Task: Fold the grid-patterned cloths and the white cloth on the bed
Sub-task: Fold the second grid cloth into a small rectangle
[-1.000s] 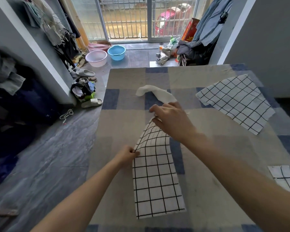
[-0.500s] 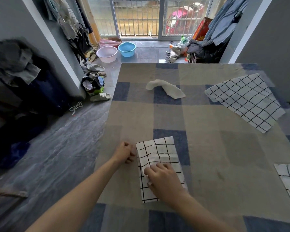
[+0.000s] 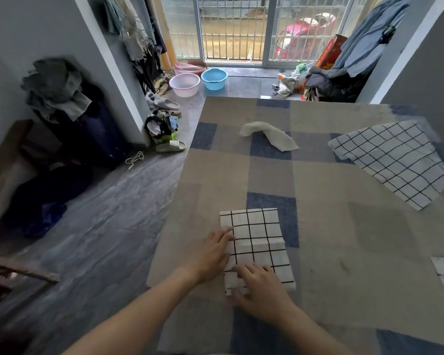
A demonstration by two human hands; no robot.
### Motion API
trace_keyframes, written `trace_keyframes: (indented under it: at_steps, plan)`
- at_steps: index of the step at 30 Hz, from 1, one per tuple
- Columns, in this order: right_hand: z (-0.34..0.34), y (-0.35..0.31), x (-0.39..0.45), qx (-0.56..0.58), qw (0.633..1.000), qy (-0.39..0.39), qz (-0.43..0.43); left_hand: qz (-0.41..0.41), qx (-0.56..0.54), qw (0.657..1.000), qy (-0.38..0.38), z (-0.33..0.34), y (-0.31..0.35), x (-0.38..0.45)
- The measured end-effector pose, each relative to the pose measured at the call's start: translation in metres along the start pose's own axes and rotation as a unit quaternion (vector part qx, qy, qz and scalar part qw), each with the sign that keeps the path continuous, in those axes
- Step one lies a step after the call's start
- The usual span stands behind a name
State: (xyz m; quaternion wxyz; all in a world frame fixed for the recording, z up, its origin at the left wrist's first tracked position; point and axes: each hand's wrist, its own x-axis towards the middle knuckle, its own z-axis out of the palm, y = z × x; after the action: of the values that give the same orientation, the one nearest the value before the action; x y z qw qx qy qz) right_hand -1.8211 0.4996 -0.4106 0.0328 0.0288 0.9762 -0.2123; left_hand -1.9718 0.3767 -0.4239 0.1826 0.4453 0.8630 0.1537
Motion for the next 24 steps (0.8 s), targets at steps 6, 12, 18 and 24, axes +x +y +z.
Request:
trace_keyframes:
  at_steps: [6,12,18,24]
  plan:
    - [0.001,0.049,-0.006,-0.014,0.984,0.108,0.144,0.033,0.067,0.995,-0.060,0.006,0.011,-0.005]
    - [0.013,0.063,-0.020,-0.104,0.977,-0.005,0.188,-0.013,0.097,0.986,-0.132,0.006,0.014,0.005]
    - [0.000,0.058,-0.003,-0.071,0.983,0.039,0.163,-0.019,0.153,0.980,-0.128,-0.010,0.024,0.022]
    - [-0.003,0.053,0.073,-0.033,0.997,0.039,0.054,-0.056,0.160,0.974,-0.152,-0.007,0.026,0.033]
